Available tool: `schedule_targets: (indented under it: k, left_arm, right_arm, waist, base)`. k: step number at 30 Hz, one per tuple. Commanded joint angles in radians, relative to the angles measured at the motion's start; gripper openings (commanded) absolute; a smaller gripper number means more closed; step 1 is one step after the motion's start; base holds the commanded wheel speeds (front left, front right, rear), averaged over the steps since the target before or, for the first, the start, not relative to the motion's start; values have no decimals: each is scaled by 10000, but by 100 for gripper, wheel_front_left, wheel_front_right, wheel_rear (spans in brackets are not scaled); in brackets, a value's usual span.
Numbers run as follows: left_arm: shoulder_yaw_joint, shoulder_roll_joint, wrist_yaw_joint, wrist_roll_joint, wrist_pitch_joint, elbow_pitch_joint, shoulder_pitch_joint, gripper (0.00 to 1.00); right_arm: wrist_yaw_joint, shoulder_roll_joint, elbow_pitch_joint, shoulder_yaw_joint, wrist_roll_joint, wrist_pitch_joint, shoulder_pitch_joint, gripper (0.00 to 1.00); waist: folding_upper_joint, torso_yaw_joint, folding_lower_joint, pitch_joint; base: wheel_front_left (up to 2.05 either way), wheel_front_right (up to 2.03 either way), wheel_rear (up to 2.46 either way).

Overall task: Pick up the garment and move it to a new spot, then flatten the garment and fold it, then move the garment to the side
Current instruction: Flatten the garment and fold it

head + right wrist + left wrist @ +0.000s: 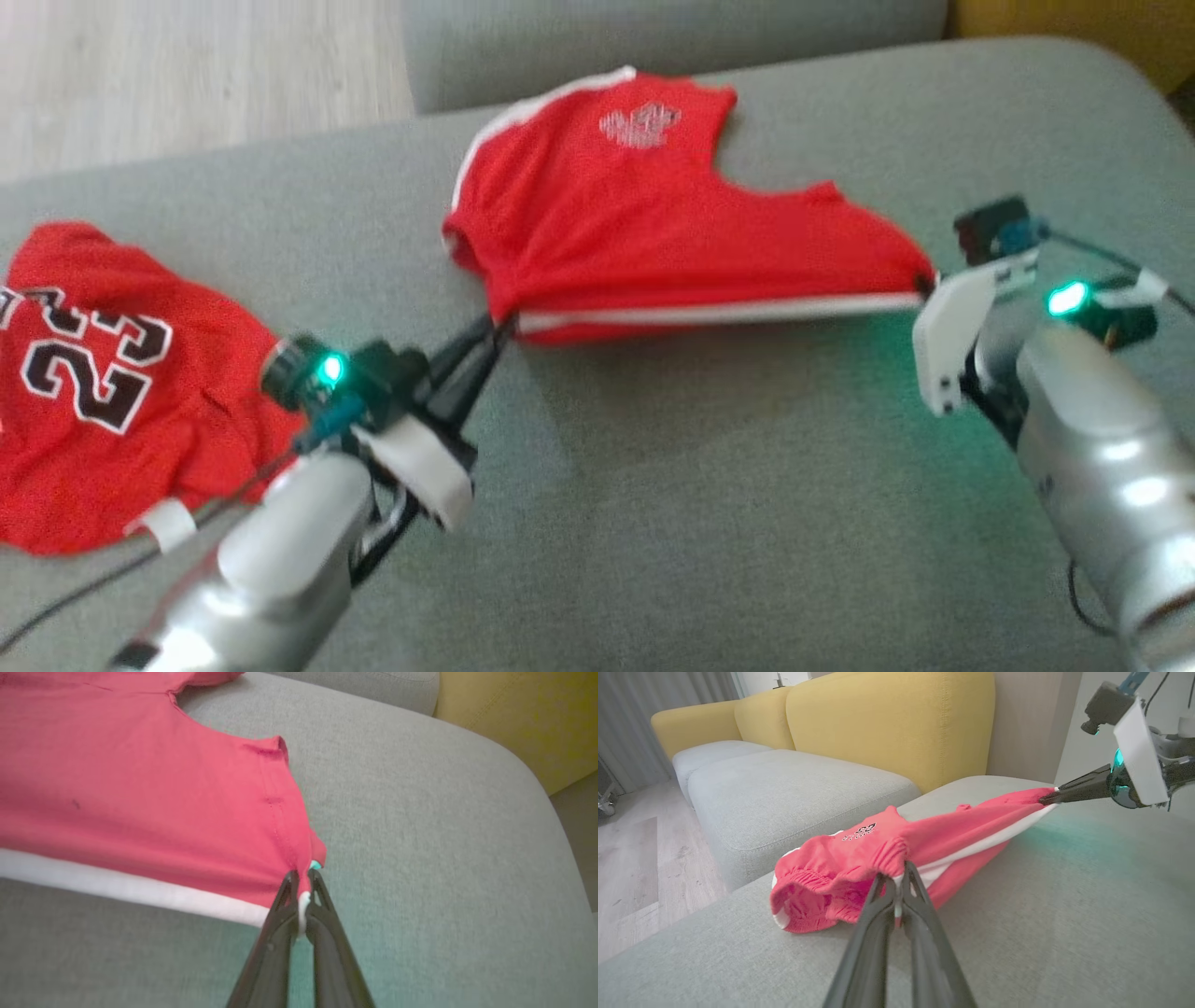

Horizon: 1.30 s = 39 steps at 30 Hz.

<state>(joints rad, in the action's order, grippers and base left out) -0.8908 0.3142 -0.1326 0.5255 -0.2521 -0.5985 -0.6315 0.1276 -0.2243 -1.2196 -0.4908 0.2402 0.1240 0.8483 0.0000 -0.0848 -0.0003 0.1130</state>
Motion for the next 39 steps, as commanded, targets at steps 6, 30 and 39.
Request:
schedule_targets:
  k: [6,30,39]
  left_arm:
    - [366,519,171,108,-96,710,829,0]
    - [544,974,1506,503,643,2905,2013,0]
    - [637,667,1287,452,1035,2477,632,0]
  right_arm:
    - [31,-1238,2089,-1835,2057,1009,-1338,0]
    - [31,-3699,6970,-924,2948,1497,-2663,0]
    - [31,-2877,6341,19,1672,1263,-1231,0]
  waist:
    - [0,-243,3,-1183]
    - [0,172,3,-1030]
    - [0,1023,3,286]
  base:
    - [0,0,0]
    - [0,0,0]
    - [0,0,0]
